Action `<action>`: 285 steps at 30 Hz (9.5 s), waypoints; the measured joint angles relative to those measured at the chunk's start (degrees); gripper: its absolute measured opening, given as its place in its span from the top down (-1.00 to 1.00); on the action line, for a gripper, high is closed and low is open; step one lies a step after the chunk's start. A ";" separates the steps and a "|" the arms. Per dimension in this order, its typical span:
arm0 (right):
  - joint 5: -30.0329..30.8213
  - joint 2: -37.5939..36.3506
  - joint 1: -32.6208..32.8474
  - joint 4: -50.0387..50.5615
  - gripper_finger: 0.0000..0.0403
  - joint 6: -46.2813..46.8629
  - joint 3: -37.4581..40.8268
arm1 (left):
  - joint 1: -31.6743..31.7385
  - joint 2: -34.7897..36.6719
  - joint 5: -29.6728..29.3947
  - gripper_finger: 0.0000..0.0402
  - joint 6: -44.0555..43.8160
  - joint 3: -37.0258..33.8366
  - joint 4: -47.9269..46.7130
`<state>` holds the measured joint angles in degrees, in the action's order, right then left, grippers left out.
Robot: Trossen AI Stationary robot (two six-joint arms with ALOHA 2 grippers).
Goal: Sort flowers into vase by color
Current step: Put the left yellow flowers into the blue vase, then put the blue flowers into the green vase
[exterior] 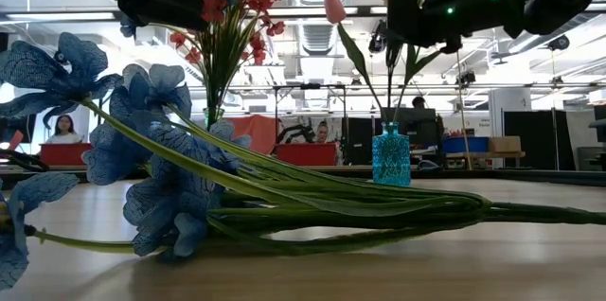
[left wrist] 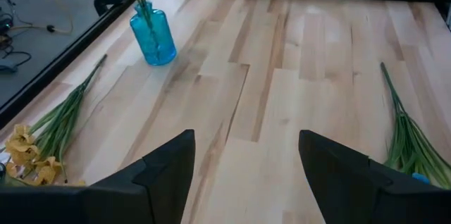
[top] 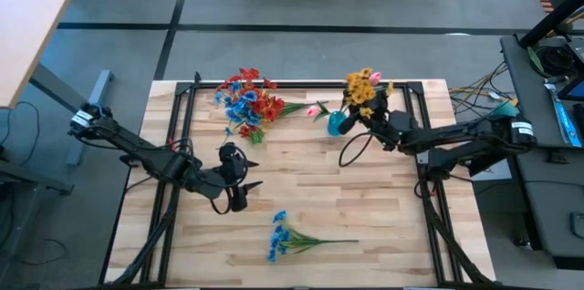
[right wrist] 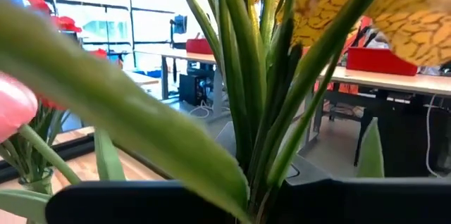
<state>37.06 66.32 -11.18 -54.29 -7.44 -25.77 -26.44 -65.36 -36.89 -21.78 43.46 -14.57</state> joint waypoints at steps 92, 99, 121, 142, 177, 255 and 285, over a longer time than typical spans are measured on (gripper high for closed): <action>-16.39 -16.71 17.59 68.13 -0.83 51.45 -7.66 | -0.44 -4.04 3.64 -0.18 -12.24 0.00 -0.09; -43.64 -13.07 19.51 73.97 -0.83 67.10 -7.68 | -1.35 -3.98 9.50 -0.18 -15.62 0.00 -0.11; -46.07 23.86 44.84 101.72 -0.83 78.28 -43.26 | -22.18 -10.78 6.13 -0.18 -39.65 0.00 2.43; -29.99 42.57 45.58 99.38 -0.83 52.54 -60.20 | -26.40 -19.66 5.88 -0.18 -44.81 0.00 12.41; -11.57 46.70 49.58 80.27 0.90 35.82 -57.03 | -26.40 -23.86 -11.22 -0.18 -37.65 0.00 27.51; -27.93 30.14 37.03 22.21 0.89 -5.63 -37.69 | -15.87 -42.80 -16.32 0.29 41.23 13.43 88.37; -21.99 14.15 34.35 53.88 -0.43 7.62 -40.29 | -17.71 -23.52 -51.36 0.98 66.78 11.79 88.47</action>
<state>15.07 80.47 23.17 -0.40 0.19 -66.06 -44.15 -88.88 -88.26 45.00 55.25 73.90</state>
